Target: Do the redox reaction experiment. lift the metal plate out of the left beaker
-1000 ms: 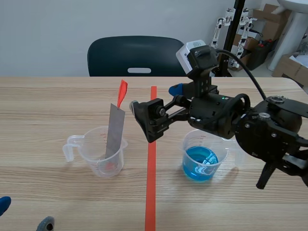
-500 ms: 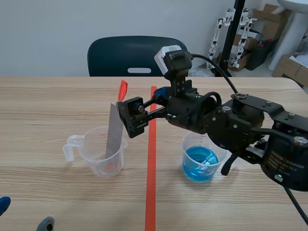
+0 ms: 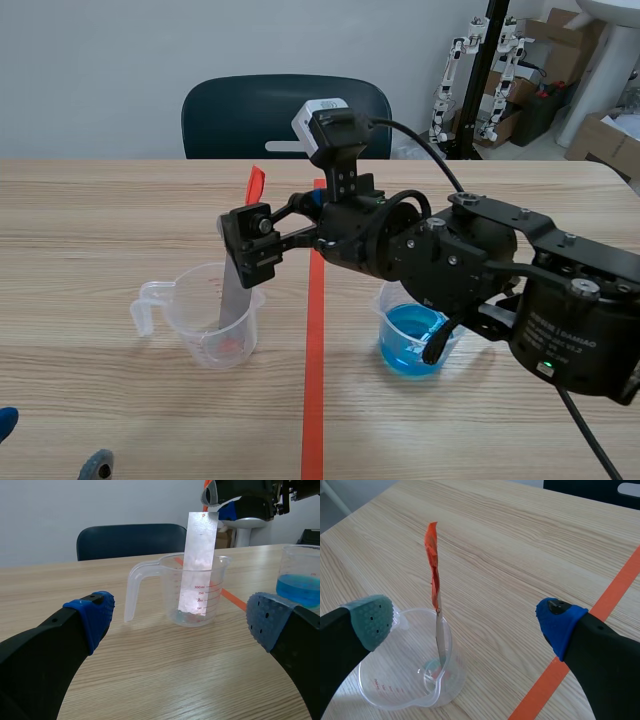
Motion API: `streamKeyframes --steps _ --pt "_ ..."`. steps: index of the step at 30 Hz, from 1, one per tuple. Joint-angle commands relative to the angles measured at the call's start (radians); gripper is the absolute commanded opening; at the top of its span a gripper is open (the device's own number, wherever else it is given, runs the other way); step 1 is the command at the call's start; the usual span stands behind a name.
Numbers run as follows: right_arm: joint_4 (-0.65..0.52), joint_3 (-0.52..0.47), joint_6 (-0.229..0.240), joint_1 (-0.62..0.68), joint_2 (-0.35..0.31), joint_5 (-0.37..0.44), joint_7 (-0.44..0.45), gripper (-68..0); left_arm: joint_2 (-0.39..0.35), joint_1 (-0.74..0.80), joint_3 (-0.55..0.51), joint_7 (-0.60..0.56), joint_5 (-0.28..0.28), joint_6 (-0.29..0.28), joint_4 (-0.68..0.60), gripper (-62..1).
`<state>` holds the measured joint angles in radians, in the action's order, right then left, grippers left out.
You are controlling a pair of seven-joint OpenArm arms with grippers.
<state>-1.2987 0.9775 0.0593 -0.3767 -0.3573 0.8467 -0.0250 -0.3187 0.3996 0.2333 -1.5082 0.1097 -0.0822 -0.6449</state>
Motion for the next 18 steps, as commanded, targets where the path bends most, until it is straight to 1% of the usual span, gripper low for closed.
streamKeyframes --steps 1,7,10,12,18 --pt "-0.015 -0.001 0.008 -0.026 0.006 0.007 0.019 -11.6 0.0 0.004 -0.007 -0.046 0.003 -0.005 -0.008 -5.4" --pt "-0.015 -0.001 0.007 -0.025 0.016 0.01 -0.004 -12.0 0.0 0.004 -0.007 -0.046 0.003 -0.005 -0.008 -5.4" --pt "-0.015 -0.001 0.007 -0.025 0.017 0.025 -0.017 -16.6 0.0 0.004 -0.007 -0.046 0.003 -0.005 -0.008 -5.4" --pt "-0.015 -0.001 0.007 -0.025 0.017 0.03 -0.018 -17.9 0.0 0.004 -0.007 -0.046 0.003 -0.005 -0.008 -5.4" --pt "-0.015 -0.001 0.007 -0.025 0.017 0.031 -0.022 -17.9 0.0 0.004 -0.007 -0.046 0.003 -0.005 -0.008 -5.4"
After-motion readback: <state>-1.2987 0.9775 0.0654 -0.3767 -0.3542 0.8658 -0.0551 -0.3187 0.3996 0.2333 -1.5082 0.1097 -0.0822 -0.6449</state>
